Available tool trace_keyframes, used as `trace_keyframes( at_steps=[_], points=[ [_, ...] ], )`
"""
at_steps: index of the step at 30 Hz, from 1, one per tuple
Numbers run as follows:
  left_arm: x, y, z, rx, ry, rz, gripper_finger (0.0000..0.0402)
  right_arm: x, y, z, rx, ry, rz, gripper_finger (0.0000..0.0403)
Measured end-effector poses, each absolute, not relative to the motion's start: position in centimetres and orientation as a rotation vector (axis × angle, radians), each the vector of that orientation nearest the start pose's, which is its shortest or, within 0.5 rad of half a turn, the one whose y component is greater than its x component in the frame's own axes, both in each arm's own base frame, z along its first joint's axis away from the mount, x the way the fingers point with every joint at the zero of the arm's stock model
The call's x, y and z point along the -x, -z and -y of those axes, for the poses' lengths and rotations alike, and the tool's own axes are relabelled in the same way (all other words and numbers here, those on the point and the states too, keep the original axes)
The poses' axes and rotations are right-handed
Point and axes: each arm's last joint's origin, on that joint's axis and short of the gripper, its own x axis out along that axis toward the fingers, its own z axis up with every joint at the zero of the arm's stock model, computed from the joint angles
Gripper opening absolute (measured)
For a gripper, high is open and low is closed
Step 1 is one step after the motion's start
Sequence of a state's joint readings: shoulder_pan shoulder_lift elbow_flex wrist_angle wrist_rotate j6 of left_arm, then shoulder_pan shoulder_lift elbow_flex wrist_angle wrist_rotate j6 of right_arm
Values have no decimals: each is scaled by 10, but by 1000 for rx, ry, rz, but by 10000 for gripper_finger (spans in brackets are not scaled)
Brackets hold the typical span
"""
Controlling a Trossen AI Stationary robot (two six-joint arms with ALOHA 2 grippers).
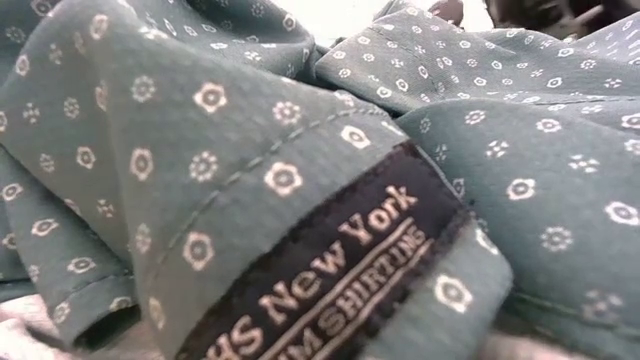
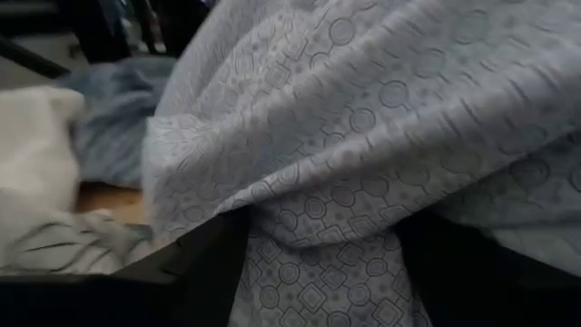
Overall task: Sort clothes
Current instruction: Put the light blue shirt into the white laundry organizer
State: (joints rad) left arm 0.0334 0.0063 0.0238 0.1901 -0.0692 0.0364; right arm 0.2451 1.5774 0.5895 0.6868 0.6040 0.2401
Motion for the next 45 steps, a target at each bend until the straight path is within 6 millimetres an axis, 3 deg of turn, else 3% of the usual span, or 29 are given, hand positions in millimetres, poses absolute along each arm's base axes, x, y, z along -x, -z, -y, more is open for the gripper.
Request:
trace_keyframes(
  at_steps=[3,6,12,14,24,34,45],
  points=[
    [-94,-189,-5,-33,-106,206,137,-307,-165,-51,-97,409,-245,258],
    [-94,-189,-5,-33,-106,206,137,-323,-165,-49,-76,412,-246,213],
    [-94,-189,-5,-33,-106,206,137,-344,-188,-51,-18,380,-192,41],
    [-94,-189,-5,-33,-106,206,137,-348,-200,-54,18,345,-171,14],
    [-94,-189,-5,-33,-106,206,137,-376,-290,-64,180,317,-47,4],
    [-94,-189,-5,-33,-106,205,137,-391,-393,-12,269,457,-58,2],
    [-94,-189,-5,-33,-106,205,137,-361,-501,33,360,602,79,1]
  ],
)
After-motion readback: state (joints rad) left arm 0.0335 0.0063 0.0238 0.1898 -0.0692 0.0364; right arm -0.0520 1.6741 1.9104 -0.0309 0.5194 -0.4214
